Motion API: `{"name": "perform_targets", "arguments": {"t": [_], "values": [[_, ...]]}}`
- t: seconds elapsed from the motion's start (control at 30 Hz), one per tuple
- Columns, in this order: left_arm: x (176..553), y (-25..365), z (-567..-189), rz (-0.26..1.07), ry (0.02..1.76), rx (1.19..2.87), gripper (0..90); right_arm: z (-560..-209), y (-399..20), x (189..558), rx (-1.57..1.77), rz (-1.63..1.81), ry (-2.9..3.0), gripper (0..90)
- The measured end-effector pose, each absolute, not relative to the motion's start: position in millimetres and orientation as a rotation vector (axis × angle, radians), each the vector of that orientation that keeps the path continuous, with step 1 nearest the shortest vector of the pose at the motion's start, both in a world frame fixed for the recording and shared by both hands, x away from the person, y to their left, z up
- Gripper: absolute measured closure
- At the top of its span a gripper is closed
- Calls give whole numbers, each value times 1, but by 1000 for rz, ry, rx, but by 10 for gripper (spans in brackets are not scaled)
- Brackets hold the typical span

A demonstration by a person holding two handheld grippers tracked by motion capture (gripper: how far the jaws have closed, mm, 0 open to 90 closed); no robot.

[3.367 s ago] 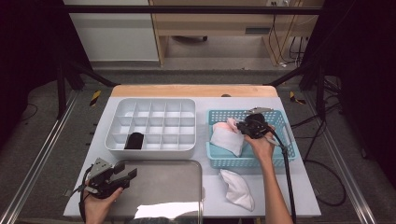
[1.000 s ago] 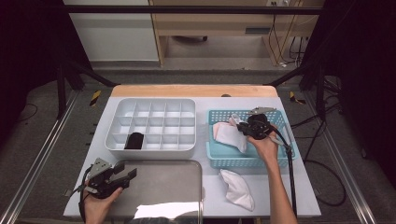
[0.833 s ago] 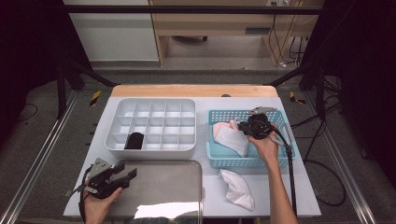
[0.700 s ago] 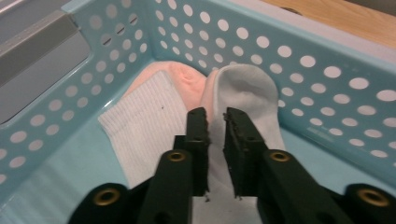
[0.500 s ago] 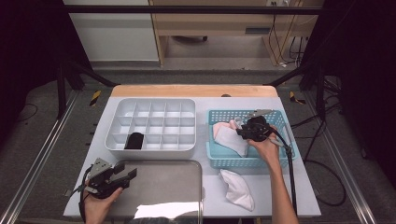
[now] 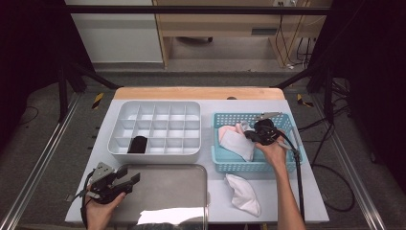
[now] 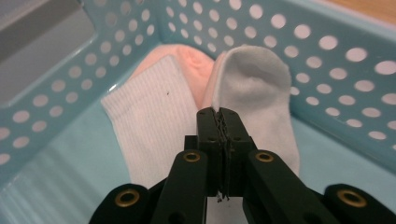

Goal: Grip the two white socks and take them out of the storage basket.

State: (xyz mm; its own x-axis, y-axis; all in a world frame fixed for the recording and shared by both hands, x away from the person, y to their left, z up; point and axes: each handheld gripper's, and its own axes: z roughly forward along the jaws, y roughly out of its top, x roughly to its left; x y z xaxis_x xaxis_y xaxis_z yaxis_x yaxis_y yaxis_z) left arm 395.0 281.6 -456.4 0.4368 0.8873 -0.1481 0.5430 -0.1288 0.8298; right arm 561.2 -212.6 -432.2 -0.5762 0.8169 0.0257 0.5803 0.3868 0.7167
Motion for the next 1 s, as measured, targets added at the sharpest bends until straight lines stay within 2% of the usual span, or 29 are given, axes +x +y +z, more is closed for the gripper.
{"name": "perform_targets", "arguments": {"t": [0.2, 0.33, 0.4, 0.67, 0.73, 0.8, 1.0], "values": [[395, 281, -457, 488, 1224, 1805, 400, -416, -217, 555, 1194, 1092, 2210, 889], [395, 280, -457, 487, 1222, 1808, 400, -419, -216, 556, 1185, 1101, 2226, 876], [395, 281, -457, 486, 1224, 1804, 400, -425, -213, 559, 1183, 1065, 2292, 820], [395, 280, -457, 487, 1224, 1807, 400, -435, -207, 561, 1153, 1032, 2378, 697], [395, 281, -457, 487, 1225, 1807, 400, -436, -205, 561, 1147, 1013, 2393, 724], [395, 281, -457, 488, 1225, 1805, 400, -438, -204, 562, 1136, 992, 2415, 830], [395, 281, -457, 487, 1226, 1806, 400, -433, -207, 560, 1133, 1011, 2377, 862]]}}
